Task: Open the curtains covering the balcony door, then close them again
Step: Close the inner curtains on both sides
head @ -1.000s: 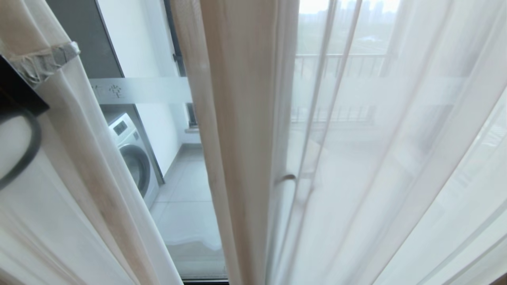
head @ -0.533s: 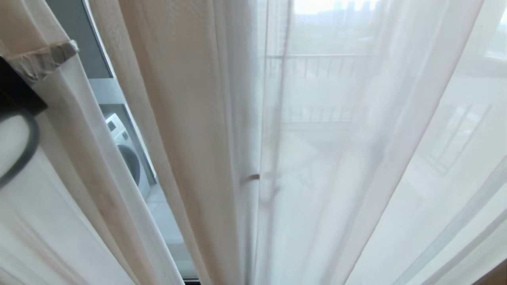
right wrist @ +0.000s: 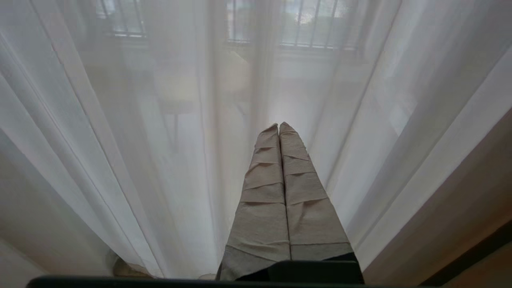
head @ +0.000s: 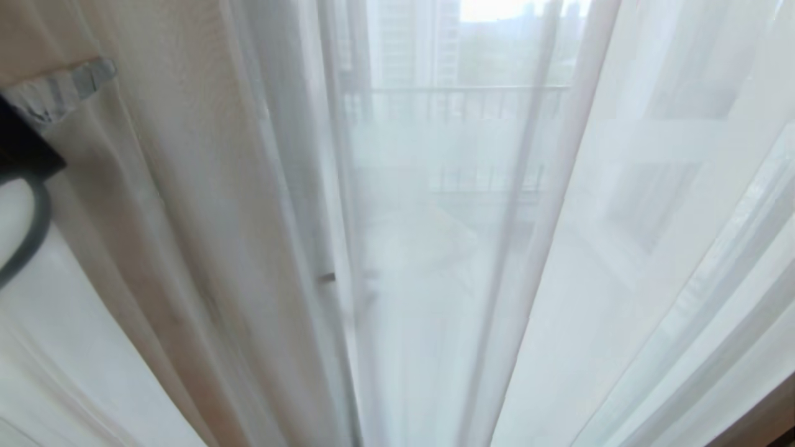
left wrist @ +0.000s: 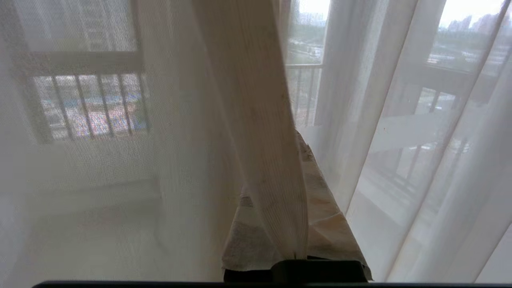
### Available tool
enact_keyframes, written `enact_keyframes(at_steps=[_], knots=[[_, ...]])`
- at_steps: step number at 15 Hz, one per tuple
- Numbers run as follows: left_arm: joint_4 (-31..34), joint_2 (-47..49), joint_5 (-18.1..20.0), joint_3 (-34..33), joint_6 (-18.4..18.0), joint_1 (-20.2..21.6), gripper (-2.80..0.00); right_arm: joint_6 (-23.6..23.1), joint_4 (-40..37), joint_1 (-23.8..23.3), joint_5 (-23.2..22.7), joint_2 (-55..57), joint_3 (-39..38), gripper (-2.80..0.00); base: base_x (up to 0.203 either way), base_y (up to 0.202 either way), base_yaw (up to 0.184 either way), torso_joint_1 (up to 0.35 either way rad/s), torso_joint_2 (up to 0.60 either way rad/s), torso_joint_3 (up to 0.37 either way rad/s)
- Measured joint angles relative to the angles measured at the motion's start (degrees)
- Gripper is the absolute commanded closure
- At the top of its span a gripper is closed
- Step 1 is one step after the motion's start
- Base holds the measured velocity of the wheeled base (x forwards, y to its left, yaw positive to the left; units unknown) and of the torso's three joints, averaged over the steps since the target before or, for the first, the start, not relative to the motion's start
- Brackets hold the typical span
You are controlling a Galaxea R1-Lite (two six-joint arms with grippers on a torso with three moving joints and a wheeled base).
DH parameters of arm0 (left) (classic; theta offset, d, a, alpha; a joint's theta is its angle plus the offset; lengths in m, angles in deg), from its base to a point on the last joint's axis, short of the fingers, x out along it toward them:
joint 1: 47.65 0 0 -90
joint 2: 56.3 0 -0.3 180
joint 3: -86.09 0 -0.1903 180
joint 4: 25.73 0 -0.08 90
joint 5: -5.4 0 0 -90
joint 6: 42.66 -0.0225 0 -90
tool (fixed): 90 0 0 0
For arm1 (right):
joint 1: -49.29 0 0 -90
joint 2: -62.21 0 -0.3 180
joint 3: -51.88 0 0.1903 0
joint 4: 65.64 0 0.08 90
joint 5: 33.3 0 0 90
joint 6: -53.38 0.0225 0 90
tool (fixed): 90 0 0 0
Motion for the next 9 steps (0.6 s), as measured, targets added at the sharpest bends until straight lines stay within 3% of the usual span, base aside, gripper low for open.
enact_keyframes(at_steps=[9], knots=[[0.0, -0.16, -0.01, -0.13, 0.0, 0.04, 0.0, 0.0, 0.0, 0.0, 0.0, 0.0, 0.0, 0.0, 0.0, -0.191, 0.0, 0.004, 0.0, 0.006]])
